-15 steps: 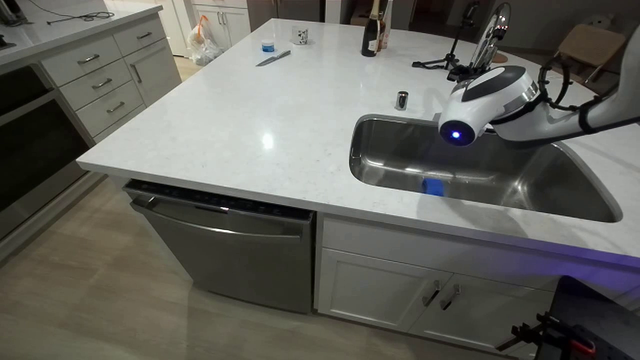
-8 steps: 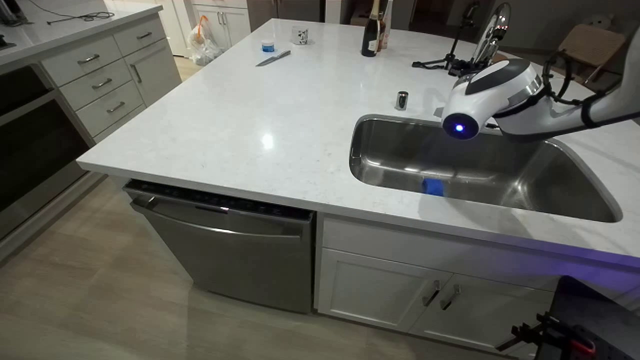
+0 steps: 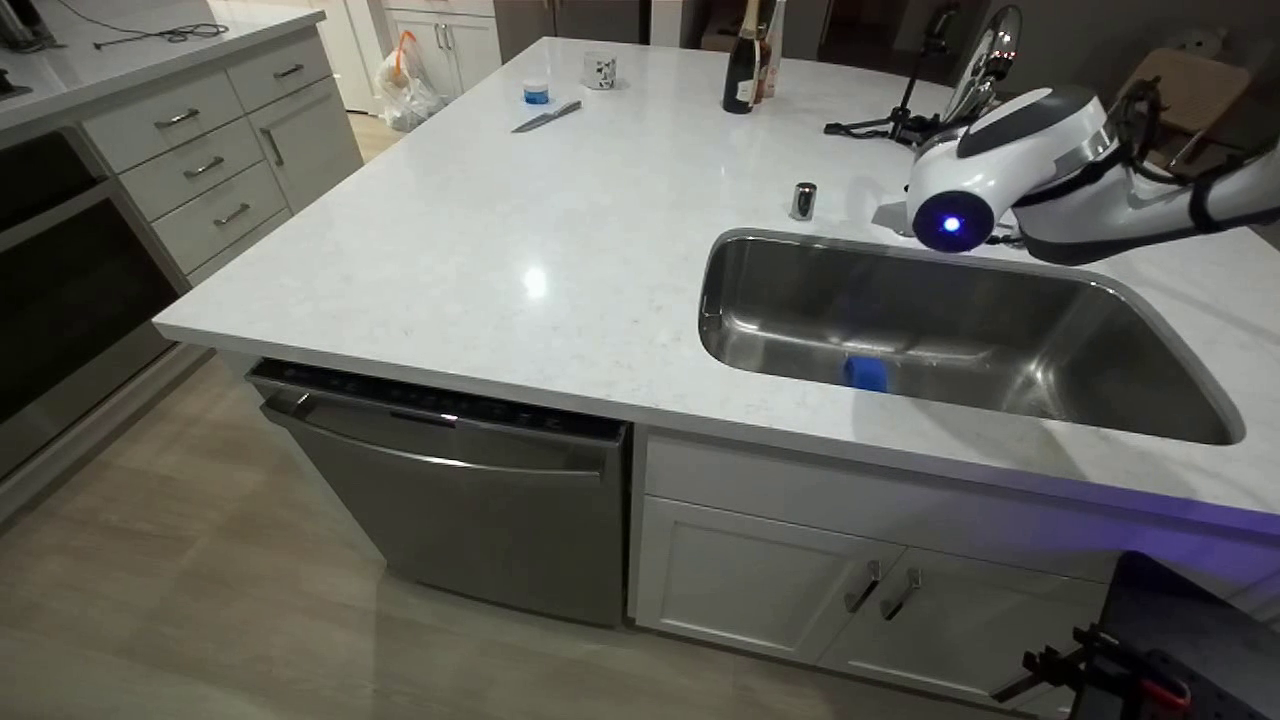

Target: Push the spout back in the faucet

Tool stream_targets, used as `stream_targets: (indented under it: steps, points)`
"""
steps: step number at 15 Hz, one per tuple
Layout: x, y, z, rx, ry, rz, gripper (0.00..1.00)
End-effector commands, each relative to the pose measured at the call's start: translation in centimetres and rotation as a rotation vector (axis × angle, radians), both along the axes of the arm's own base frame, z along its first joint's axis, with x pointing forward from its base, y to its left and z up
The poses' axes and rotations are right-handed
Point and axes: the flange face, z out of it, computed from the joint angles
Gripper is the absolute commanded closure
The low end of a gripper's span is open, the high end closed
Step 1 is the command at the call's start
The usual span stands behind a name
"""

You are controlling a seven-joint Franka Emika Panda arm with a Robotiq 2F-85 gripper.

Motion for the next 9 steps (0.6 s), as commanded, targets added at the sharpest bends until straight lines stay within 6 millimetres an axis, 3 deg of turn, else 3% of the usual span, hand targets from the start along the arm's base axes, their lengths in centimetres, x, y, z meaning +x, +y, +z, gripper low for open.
stream_targets:
  steps: [1,9]
  points:
    - [-0.3,0.9,2.2,0.078,0.070,0.052,0.78]
    - [-1.3,2.5,4.7,0.174,0.233,0.055,0.78]
